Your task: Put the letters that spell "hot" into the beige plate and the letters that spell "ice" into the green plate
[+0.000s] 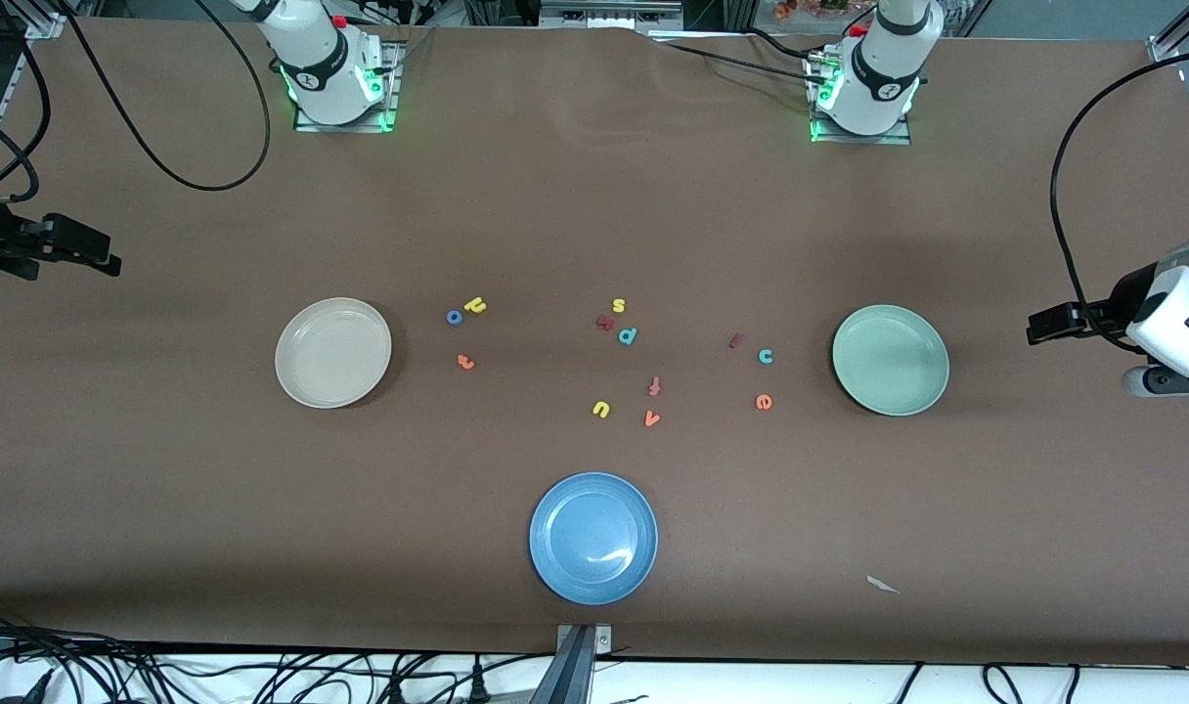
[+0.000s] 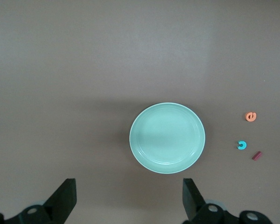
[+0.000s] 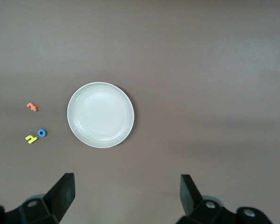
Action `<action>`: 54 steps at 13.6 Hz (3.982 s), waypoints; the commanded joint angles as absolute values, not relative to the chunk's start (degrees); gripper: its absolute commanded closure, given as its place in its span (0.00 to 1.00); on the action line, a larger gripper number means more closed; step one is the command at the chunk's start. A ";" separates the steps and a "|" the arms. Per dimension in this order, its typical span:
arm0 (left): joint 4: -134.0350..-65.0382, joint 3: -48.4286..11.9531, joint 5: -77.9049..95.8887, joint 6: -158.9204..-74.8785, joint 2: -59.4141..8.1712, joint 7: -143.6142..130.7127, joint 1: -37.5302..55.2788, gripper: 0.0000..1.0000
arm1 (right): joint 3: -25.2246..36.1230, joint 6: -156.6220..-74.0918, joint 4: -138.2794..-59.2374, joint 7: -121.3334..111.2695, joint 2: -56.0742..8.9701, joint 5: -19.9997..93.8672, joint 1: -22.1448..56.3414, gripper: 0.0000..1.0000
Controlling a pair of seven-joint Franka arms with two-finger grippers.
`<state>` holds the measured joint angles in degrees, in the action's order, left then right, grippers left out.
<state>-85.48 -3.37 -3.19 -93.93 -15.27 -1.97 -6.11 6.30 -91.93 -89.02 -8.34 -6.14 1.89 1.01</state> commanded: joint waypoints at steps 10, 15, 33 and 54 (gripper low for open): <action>-86.13 -3.43 -3.87 -93.52 -14.50 -2.81 -5.80 0.00 | 6.68 -91.32 -87.71 -9.32 -6.68 3.16 0.97 0.00; -86.13 -5.35 1.12 -92.64 -14.59 -8.23 -5.71 0.00 | 6.59 -91.32 -87.71 -8.88 -7.03 3.16 1.05 0.00; -110.83 -20.74 -2.71 -135.35 -29.87 -53.06 -0.97 0.05 | 6.50 -91.05 -87.63 -9.23 -6.77 3.60 2.11 0.00; -111.01 -20.74 -8.26 -136.85 -35.86 -58.27 0.53 0.42 | 4.75 -89.47 -87.54 -4.57 -5.54 7.12 3.95 0.00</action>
<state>-111.26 -20.83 -6.26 -136.93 -35.50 -57.45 0.77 4.58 -90.54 -88.31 -5.88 -5.80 7.99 3.54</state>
